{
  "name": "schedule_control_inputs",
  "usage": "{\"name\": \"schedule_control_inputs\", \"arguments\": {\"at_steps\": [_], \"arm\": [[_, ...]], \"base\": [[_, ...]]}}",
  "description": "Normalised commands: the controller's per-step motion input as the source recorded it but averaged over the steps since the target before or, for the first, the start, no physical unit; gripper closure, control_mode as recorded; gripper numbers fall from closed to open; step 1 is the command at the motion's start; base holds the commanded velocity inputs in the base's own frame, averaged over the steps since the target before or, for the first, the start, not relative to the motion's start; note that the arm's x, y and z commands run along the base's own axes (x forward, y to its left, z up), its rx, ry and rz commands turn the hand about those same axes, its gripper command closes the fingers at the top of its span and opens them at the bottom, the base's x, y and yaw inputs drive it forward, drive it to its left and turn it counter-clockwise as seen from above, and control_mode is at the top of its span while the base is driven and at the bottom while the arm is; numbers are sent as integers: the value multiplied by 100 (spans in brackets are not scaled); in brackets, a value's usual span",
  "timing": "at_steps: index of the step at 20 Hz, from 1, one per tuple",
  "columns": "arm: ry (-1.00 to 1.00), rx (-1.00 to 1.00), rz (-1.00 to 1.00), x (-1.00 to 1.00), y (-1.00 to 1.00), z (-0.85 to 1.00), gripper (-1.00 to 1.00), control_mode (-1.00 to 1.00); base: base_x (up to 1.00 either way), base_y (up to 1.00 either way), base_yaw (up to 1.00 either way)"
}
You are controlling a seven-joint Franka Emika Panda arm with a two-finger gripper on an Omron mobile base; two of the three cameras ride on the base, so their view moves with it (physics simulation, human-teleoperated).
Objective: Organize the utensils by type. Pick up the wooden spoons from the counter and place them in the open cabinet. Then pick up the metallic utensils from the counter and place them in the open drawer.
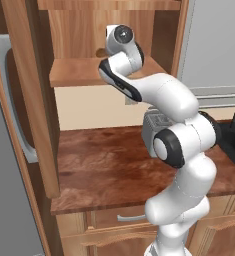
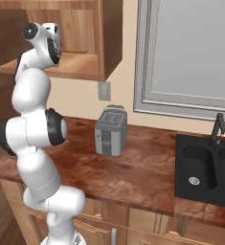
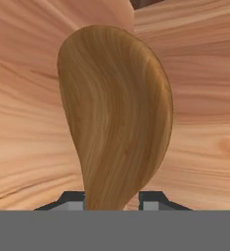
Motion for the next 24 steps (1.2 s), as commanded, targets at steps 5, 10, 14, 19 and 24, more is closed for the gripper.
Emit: {"name": "schedule_control_inputs", "arguments": {"at_steps": [5,10,14,19,24], "arm": [[0,1,8,8,6,-34,-100,-100],[7,4,4,-3,0,-33,-100,-100],[12,7,1,-24,0,-28,-100,-100],[5,8,0,-19,0,-20,-100,-100],[1,11,0,-13,5,-5,-100,-100]], "base": [[0,0,0],[0,0,0],[0,0,0],[0,0,0],[0,0,0]]}}
